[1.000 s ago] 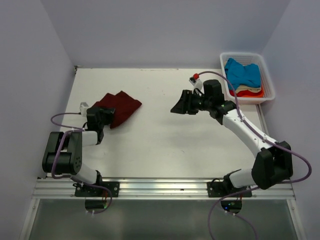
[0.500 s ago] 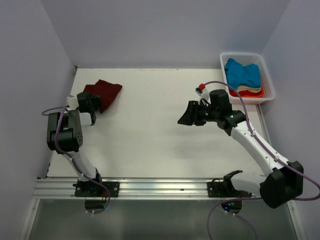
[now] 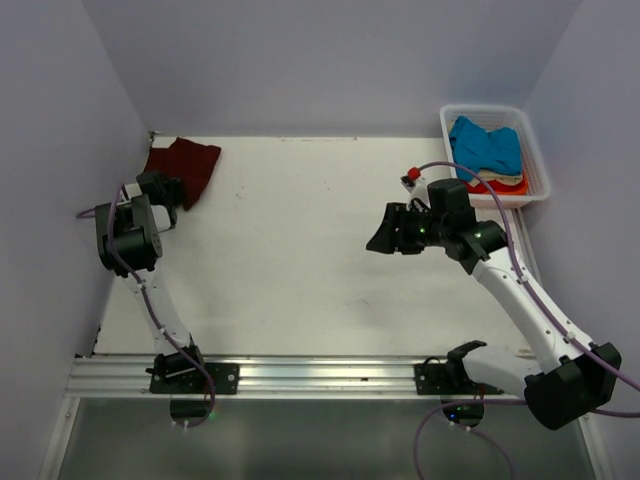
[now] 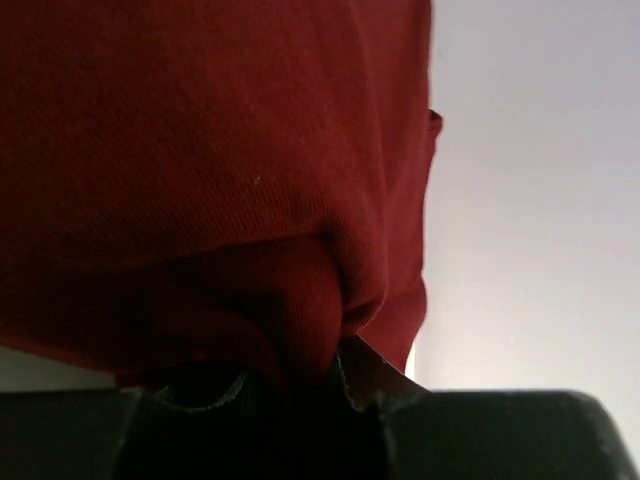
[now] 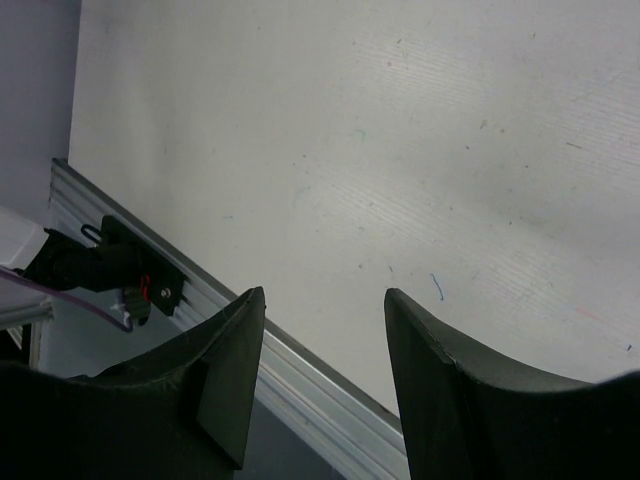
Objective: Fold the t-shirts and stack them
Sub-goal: Put the neatly folded tshirt into the corner of the board with the left arm
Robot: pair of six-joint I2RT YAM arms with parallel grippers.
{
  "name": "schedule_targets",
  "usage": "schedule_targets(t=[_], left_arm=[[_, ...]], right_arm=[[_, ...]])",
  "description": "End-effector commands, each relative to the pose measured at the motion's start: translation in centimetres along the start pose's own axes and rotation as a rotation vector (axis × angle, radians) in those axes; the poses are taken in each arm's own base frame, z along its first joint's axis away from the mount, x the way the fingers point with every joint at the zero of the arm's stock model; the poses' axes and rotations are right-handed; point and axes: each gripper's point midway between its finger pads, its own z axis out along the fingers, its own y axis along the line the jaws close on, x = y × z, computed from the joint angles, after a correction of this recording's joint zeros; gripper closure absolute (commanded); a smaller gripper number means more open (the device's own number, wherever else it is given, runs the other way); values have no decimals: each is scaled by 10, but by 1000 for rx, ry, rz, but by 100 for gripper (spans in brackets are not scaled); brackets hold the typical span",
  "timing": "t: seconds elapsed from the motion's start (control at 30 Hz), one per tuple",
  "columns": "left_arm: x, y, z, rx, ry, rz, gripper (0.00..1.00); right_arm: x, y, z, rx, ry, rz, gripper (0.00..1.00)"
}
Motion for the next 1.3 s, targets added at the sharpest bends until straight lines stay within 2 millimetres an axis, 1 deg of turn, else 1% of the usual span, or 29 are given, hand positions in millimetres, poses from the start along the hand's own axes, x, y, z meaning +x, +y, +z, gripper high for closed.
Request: schedule_targets(t=[0.0,0.03,0.1,0.13,0.17,0.2,0.27,0.33,0.53,0.6,0.63,0.67,0.7,0.73,0.77,0.8,0.83,0.87,0.9,0.93,0.97,1.0,1.07,1.1,1.13,1.17,1.2,1.23,1.27], left_arm=[[-27,-15,22,63,-18,-33,100],[-30,-29,28,107,-11,-23,100],[-31,-30,38,146,19,-28,100],[-33,-41,41,181,21,-38,100],[-32,-41,46,201,27,-38,100],[-36,-54,49,233,28,-37,100],[-35,-57,56,250,38,-26,100],[-36,-75,59,307,51,-20,100],[-30,-98,56,461,110,-47,100],[-31,-103,46,505,111,-50,100],[-34,-111,38,526,101,-57,95],[-33,-100,35,502,99,-71,81],[-35,-100,30,500,95,-81,63],[-41,-118,15,540,80,-75,48],[-44,-120,6,541,69,-67,26],[-44,-102,3,482,47,-54,0],[-52,-121,-15,501,19,-43,0],[-57,-107,-20,450,-19,-45,0],[-60,-103,-25,416,-41,-29,0],[-69,-121,-42,437,-69,-23,0],[-72,-116,-47,413,-88,-24,0],[-76,-125,-59,403,-97,-14,0],[-77,-129,-71,382,-91,-7,0],[-76,-121,-75,322,-87,-6,0],[-81,-140,-97,349,-100,2,0],[-84,-141,-106,328,-121,6,0],[-82,-130,-111,255,-113,21,0],[-85,-149,-133,282,-134,33,0],[-88,-153,-140,270,-156,46,0]], right_arm=[[-4,2,-11,24,-9,-8,45],[-4,2,-10,24,-6,-5,45],[-2,1,-8,26,2,2,44],[-1,-1,-6,31,9,5,44],[0,-2,-5,36,14,8,43],[0,-2,-5,38,15,10,43],[0,-2,-4,35,15,12,43],[-1,-1,-4,31,8,18,43],[1,-1,0,26,18,20,42],[2,-2,0,24,15,19,41],[3,-1,1,21,15,17,40],[4,-3,1,22,17,17,40],[4,-3,1,21,15,14,40],[5,-3,1,23,16,13,39],[7,-4,2,24,20,14,39],[7,-4,2,18,14,10,39],[7,-4,3,14,12,12,38],[9,-4,4,11,15,12,37],[10,-4,4,7,15,9,37],[12,-5,5,6,17,10,37],[14,-5,5,2,20,10,37],[14,-3,3,-5,14,3,36],[17,-5,5,-4,13,5,36],[17,-5,5,-10,9,1,36],[19,-6,6,-10,12,7,36],[19,-6,7,-12,10,7,36],[18,-5,8,-23,6,5,36],[18,-4,8,-27,2,9,36],[19,-5,10,-28,6,13,36]])
